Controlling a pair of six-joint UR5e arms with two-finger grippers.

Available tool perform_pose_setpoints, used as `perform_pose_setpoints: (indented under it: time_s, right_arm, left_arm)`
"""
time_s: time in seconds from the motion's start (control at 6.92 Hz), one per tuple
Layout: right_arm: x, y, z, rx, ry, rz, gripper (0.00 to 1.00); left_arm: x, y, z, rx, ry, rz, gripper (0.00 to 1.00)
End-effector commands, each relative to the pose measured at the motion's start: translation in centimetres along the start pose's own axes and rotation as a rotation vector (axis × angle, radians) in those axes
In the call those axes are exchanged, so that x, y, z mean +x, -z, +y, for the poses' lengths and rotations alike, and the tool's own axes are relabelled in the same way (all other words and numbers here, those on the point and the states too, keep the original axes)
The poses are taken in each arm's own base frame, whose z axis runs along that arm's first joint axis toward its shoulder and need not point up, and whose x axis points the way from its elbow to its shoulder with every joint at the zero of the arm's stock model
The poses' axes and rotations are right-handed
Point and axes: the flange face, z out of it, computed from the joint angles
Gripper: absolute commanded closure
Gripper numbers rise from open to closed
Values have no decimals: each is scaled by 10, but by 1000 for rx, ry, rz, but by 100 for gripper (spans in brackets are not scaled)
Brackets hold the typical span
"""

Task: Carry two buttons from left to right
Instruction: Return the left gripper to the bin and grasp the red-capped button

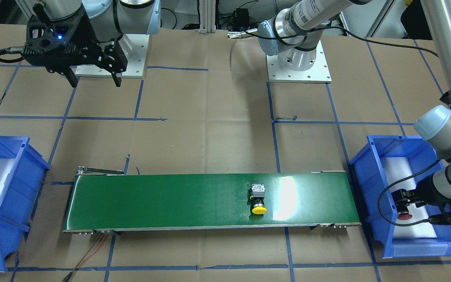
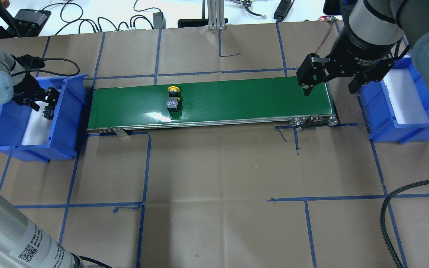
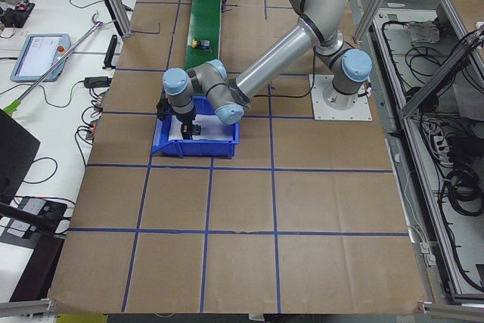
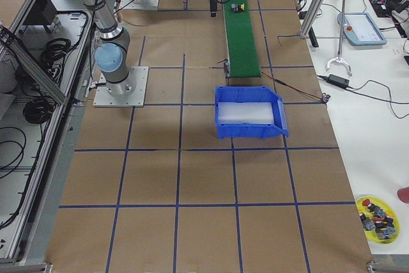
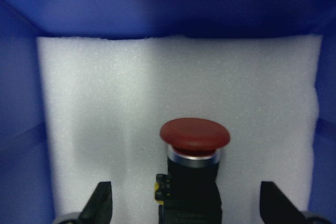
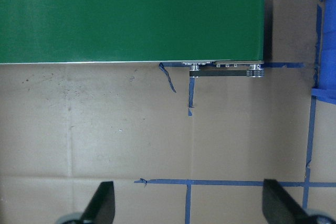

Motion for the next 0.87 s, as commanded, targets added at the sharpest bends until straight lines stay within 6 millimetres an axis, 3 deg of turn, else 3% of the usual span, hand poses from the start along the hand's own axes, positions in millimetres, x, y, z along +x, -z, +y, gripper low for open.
perform_pose_setpoints:
  time_s: [0.0, 0.29, 0.43, 0.72]
  right_arm:
    - [0, -3, -1, -6, 0, 0, 0]
    - [0, -5, -1, -12, 0, 0, 0]
    - [0, -7, -2, -18, -1, 0, 0]
    - [0, -8, -2, -21, -4, 0, 0]
  left_arm:
    - [-2, 1, -2, 9, 3, -2, 31]
    - [-2, 4, -5, 16, 1, -5, 80]
    - [-3, 5, -5, 17, 1, -5, 93]
    - [-4, 26, -8, 48, 1, -23, 95]
